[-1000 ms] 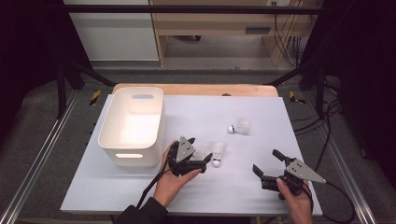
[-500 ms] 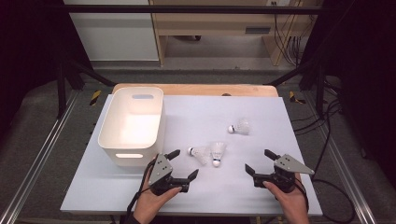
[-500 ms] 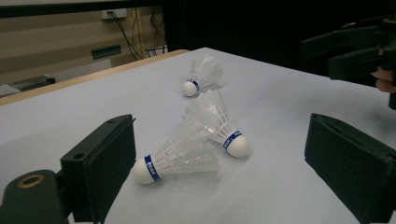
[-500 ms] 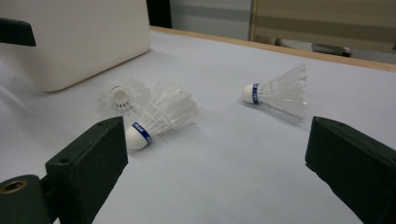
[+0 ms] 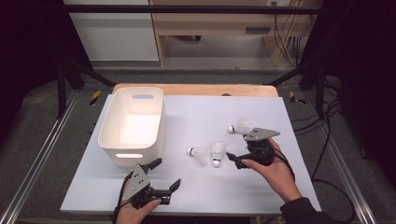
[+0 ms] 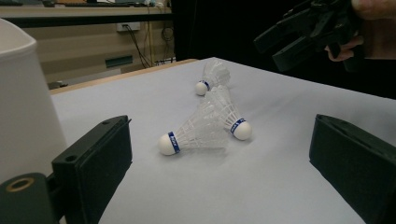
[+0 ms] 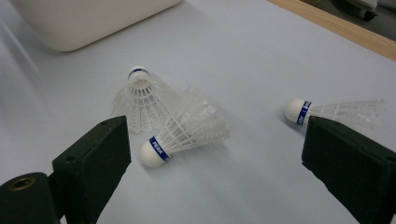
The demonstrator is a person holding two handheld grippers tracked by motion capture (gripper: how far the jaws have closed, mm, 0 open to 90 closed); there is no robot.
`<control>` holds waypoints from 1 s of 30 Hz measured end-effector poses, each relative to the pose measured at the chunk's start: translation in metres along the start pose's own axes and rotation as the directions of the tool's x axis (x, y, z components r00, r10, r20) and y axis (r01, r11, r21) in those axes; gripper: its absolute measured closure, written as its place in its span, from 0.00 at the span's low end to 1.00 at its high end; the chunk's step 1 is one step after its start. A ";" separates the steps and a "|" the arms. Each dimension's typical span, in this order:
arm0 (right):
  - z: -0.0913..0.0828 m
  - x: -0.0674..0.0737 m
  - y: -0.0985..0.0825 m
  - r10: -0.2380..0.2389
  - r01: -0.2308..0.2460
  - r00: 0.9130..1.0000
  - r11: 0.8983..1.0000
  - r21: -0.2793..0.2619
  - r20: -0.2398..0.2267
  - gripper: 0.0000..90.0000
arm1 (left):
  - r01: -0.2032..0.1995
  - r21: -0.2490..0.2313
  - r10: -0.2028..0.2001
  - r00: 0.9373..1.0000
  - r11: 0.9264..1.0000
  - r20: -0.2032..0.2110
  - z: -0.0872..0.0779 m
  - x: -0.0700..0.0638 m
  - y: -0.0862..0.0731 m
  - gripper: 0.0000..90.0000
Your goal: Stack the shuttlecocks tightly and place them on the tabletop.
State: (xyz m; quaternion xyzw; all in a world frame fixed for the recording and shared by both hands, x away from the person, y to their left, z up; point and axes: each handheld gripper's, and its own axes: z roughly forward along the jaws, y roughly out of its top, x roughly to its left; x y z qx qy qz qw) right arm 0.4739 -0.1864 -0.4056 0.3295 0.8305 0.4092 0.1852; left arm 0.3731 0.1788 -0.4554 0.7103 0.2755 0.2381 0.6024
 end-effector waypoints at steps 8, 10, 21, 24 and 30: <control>0.024 -0.005 0.017 -0.039 0.042 0.999 0.993 0.108 -0.035 0.11 | -0.004 -0.014 0.004 1.000 1.000 -0.012 -0.006 0.005 -0.005 0.06; 0.030 -0.007 0.020 -0.039 0.044 0.998 0.991 0.130 -0.044 0.12 | -0.008 -0.020 0.008 1.000 1.000 -0.014 -0.006 0.005 -0.005 0.06; 0.055 -0.012 0.031 -0.050 0.068 0.994 0.978 0.195 -0.094 0.26 | -0.006 -0.013 0.006 1.000 1.000 -0.017 -0.006 0.008 -0.007 0.06; 0.061 -0.012 0.030 -0.046 0.070 0.992 0.974 0.215 -0.114 0.31 | -0.003 -0.012 0.003 1.000 1.000 -0.018 -0.005 0.008 -0.007 0.06; 0.072 -0.012 0.028 -0.042 0.075 0.989 0.969 0.236 -0.141 0.40 | -0.004 -0.009 0.004 1.000 1.000 -0.017 -0.005 0.008 -0.008 0.06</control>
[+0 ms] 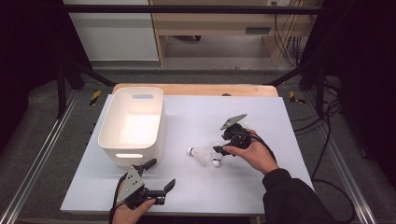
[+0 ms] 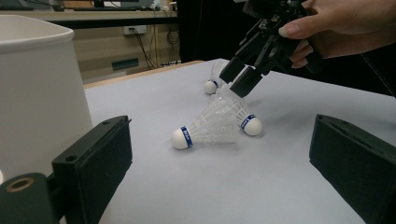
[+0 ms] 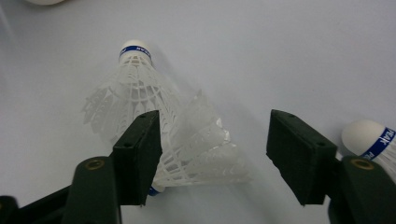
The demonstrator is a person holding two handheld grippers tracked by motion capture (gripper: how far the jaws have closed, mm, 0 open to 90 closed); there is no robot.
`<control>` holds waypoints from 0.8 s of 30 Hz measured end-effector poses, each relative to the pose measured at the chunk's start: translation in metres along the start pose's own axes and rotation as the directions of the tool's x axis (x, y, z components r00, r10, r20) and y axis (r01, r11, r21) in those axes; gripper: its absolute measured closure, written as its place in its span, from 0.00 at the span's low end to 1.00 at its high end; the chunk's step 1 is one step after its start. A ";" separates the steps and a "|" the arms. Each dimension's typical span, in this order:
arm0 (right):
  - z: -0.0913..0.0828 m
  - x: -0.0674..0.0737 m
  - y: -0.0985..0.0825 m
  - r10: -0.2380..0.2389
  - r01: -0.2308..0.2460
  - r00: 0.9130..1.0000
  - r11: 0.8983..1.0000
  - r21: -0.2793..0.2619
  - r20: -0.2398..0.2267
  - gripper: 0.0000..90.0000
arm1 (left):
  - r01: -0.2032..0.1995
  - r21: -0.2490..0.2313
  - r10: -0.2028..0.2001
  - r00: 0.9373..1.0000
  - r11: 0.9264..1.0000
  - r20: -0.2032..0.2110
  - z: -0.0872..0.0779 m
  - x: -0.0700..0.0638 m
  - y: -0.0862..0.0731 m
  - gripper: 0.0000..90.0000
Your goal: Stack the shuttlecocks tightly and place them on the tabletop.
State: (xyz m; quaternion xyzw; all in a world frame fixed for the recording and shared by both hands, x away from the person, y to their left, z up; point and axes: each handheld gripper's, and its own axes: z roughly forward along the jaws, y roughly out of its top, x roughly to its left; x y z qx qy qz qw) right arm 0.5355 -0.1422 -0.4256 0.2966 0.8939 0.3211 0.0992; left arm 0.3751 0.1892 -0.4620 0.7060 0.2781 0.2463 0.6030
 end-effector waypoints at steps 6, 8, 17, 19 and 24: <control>0.007 -0.002 0.000 0.002 -0.002 0.999 1.000 0.011 -0.045 0.49 | -0.002 0.003 0.002 1.000 1.000 0.004 0.000 0.000 0.000 0.07; 0.007 -0.002 0.000 0.007 -0.005 0.997 1.000 0.016 -0.071 0.53 | -0.002 0.003 0.002 1.000 1.000 0.006 0.001 -0.001 0.000 0.07; -0.001 0.002 -0.005 -0.037 0.041 0.994 0.998 0.042 -0.100 0.71 | -0.005 0.007 0.005 1.000 1.000 0.011 0.001 -0.001 0.000 0.07; -0.003 0.004 -0.007 -0.034 0.039 0.994 0.998 0.046 -0.103 0.75 | -0.005 0.007 0.005 1.000 1.000 0.010 0.001 -0.001 0.000 0.07; -0.010 0.008 -0.013 -0.015 0.022 0.993 0.998 0.058 -0.117 0.82 | -0.005 0.008 0.005 1.000 1.000 0.010 0.001 -0.001 -0.001 0.07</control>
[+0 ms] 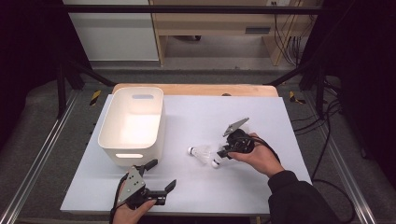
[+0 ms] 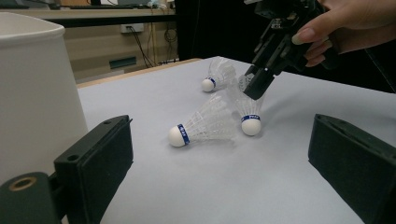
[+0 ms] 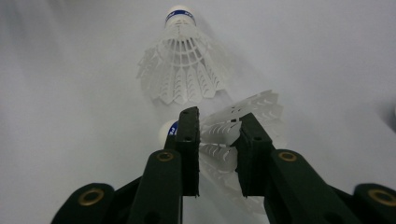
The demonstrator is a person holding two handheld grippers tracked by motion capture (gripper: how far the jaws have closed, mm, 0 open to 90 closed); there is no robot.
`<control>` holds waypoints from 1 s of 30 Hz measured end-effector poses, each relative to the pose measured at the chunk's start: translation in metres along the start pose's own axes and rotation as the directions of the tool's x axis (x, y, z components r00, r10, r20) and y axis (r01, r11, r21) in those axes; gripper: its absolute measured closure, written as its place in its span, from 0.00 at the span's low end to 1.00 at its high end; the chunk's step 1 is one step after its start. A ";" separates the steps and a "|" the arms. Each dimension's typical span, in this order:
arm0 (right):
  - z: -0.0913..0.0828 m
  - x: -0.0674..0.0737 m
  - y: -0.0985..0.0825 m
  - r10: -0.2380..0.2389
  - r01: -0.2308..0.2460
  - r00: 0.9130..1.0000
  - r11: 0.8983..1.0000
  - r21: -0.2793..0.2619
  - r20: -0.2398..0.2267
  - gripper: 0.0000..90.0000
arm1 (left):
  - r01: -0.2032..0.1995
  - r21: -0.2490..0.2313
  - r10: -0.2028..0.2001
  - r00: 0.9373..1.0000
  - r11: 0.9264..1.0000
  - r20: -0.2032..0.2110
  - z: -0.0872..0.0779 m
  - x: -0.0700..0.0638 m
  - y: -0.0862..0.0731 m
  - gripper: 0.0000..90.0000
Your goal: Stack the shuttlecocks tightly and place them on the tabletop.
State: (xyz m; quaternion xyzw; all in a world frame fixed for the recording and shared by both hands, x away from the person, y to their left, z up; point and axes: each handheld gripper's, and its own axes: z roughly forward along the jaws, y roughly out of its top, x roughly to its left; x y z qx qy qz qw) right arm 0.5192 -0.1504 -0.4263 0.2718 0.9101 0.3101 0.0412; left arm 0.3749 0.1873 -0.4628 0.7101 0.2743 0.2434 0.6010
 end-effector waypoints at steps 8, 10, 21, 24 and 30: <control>-0.012 0.013 -0.014 0.061 -0.061 0.998 0.998 -0.014 -0.027 0.97 | -0.003 0.003 0.003 1.000 1.000 -0.003 0.000 0.000 0.000 0.07; -0.015 0.016 -0.018 0.086 -0.086 0.996 0.996 -0.028 -0.014 0.97 | -0.005 0.004 0.005 1.000 1.000 -0.005 0.000 0.000 0.000 0.07; -0.022 0.038 -0.044 0.187 -0.174 0.982 0.954 -0.246 0.029 0.97 | -0.009 0.008 0.009 1.000 1.000 -0.019 0.000 0.001 -0.001 0.08; -0.017 0.039 -0.047 0.223 -0.204 0.974 0.935 -0.289 0.034 0.97 | -0.008 0.005 0.008 1.000 1.000 -0.019 0.000 0.001 0.000 0.08; -0.005 0.039 -0.047 0.304 -0.276 0.953 0.880 -0.387 0.013 0.97 | -0.007 0.003 0.007 1.000 1.000 -0.022 -0.001 0.002 0.000 0.08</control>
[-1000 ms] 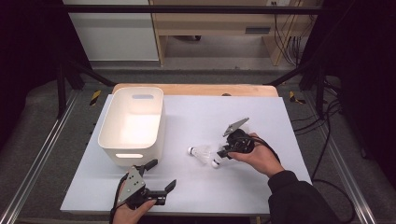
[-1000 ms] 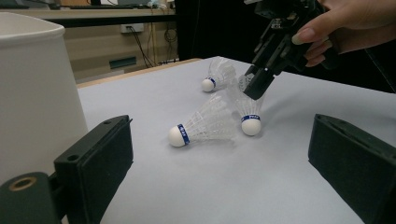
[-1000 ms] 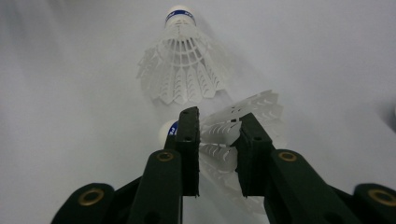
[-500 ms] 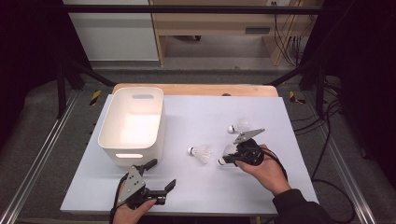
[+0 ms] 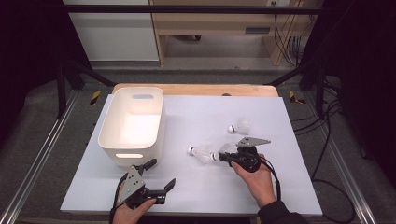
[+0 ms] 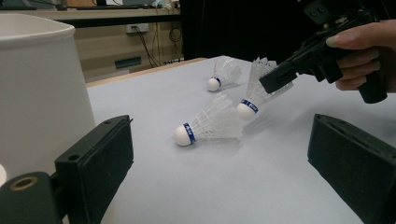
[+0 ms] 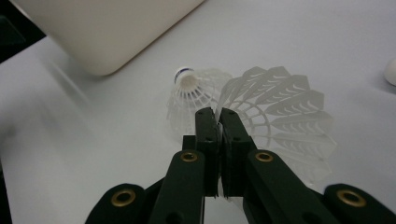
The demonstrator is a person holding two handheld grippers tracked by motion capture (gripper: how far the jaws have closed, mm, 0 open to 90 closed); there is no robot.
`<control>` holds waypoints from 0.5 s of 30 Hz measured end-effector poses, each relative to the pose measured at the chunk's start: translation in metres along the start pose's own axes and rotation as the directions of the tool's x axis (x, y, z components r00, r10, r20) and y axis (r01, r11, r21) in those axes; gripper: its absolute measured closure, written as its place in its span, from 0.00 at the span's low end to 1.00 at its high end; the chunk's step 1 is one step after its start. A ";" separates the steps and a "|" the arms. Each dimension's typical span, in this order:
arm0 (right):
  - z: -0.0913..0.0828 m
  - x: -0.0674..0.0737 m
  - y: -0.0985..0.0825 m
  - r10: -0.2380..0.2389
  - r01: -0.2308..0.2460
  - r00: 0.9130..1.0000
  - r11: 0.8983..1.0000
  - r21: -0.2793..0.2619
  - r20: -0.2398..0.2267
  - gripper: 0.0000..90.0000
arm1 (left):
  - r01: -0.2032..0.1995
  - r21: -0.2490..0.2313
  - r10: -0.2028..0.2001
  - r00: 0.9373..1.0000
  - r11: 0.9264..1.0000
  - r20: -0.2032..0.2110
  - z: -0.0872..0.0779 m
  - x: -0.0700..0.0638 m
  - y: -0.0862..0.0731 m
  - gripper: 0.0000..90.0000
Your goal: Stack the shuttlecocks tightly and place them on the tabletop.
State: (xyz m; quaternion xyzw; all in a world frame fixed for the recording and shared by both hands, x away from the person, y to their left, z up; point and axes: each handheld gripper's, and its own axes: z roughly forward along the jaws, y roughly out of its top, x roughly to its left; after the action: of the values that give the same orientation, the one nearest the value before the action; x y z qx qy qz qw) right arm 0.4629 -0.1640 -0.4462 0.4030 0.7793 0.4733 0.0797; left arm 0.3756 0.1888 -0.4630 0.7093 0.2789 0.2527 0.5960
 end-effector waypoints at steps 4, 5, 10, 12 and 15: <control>0.008 0.000 0.000 0.049 -0.050 0.999 0.998 -0.045 -0.004 0.97 | 0.000 -0.002 0.000 1.000 1.000 -0.001 0.000 0.000 0.000 0.08; 0.010 0.000 0.000 0.062 -0.062 0.998 0.997 -0.055 -0.006 0.98 | 0.000 -0.002 0.000 1.000 1.000 -0.002 0.000 0.000 0.000 0.08; 0.019 0.002 0.000 0.082 -0.082 0.997 0.995 -0.059 -0.011 0.98 | -0.001 -0.002 0.001 1.000 1.000 -0.001 -0.001 0.000 0.000 0.08; 0.021 0.002 0.000 0.089 -0.090 0.996 0.994 -0.065 -0.017 0.98 | -0.001 -0.003 0.001 1.000 1.000 -0.001 -0.001 0.000 0.000 0.08; 0.025 0.001 0.001 0.111 -0.113 0.993 0.991 -0.072 -0.030 0.98 | -0.002 -0.002 0.002 1.000 1.000 0.001 0.000 0.000 0.000 0.08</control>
State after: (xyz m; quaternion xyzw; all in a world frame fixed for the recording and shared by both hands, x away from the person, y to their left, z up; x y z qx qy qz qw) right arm 0.4757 -0.1458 -0.4585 0.4368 0.7385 0.5104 0.0578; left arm 0.3752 0.1890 -0.4625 0.7089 0.2776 0.2534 0.5968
